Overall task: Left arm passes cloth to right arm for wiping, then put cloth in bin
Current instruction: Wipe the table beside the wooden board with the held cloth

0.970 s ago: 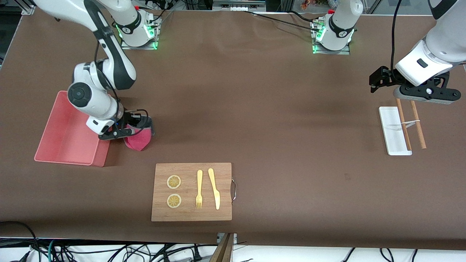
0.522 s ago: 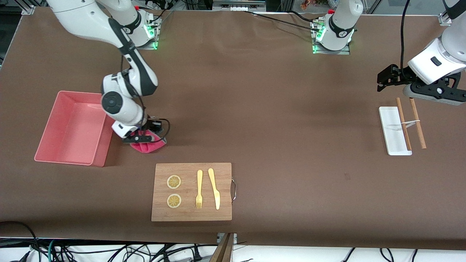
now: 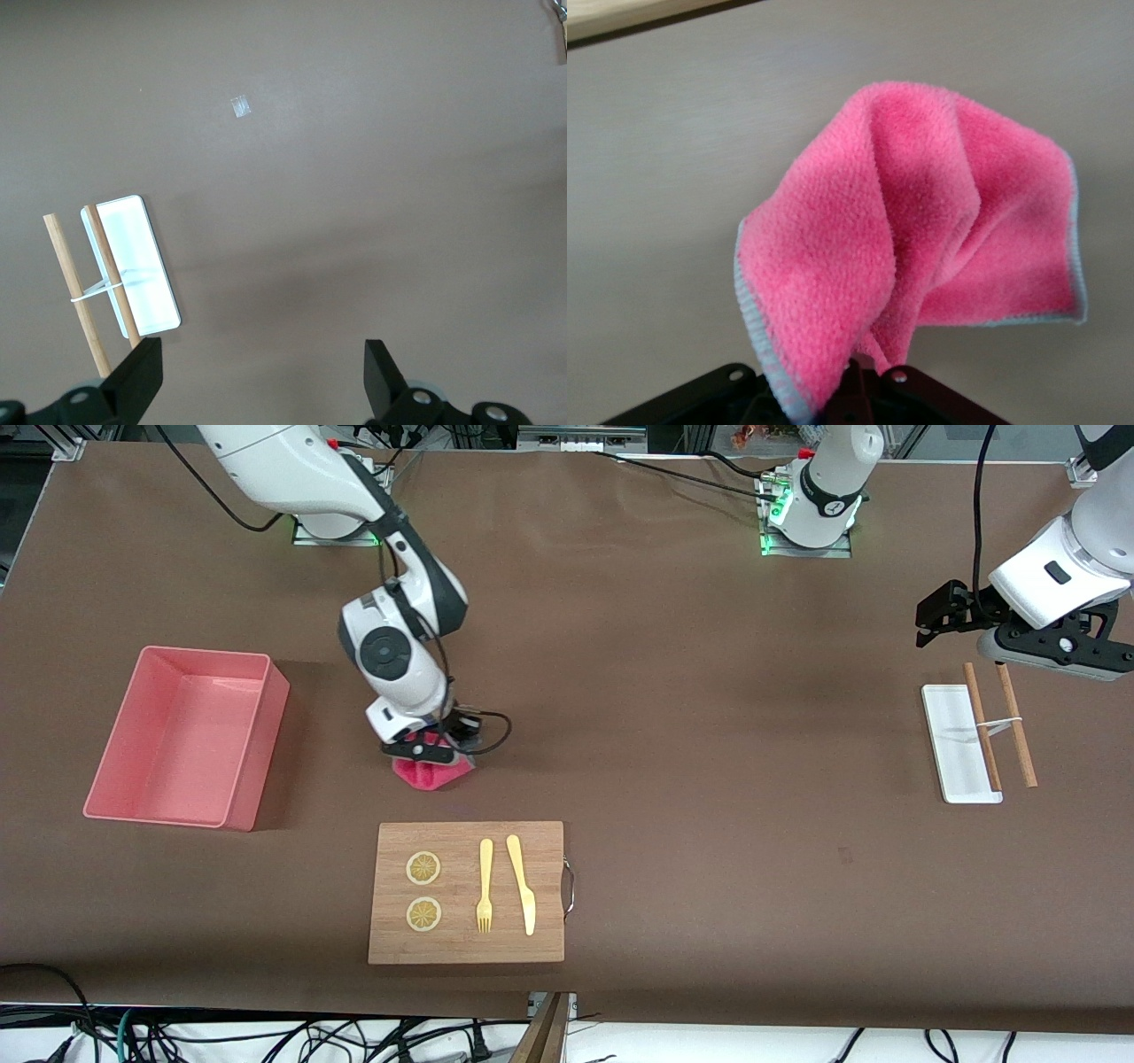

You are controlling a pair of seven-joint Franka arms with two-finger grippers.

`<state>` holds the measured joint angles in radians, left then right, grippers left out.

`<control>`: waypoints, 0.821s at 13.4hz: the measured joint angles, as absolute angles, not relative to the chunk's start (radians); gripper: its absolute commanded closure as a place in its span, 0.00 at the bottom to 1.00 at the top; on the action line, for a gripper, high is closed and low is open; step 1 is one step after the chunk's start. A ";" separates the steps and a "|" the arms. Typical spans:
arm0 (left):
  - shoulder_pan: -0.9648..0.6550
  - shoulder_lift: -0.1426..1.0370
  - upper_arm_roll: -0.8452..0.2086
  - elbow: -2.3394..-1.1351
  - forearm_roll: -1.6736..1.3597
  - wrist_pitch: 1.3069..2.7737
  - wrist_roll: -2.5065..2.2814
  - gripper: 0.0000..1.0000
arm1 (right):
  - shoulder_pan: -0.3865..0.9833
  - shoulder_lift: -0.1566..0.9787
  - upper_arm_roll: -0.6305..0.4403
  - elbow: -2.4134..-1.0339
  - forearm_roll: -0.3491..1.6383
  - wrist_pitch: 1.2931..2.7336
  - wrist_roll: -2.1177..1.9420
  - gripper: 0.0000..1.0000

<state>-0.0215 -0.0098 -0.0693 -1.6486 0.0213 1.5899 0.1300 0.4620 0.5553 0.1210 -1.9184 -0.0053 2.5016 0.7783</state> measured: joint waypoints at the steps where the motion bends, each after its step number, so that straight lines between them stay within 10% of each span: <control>1: -0.023 -0.010 -0.067 -1.649 0.021 1.590 0.134 0.00 | 0.484 0.575 0.128 -1.889 -0.005 2.501 0.832 1.00; 11: -0.053 -0.007 -0.001 -1.651 0.021 1.591 0.207 0.00 | 0.473 0.604 0.170 -1.696 0.110 2.265 0.870 1.00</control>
<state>-0.0527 -0.0070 -0.0013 -1.6512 0.0213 1.5908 0.2065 0.4730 0.6044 0.1702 -1.6956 0.1101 2.2645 0.8697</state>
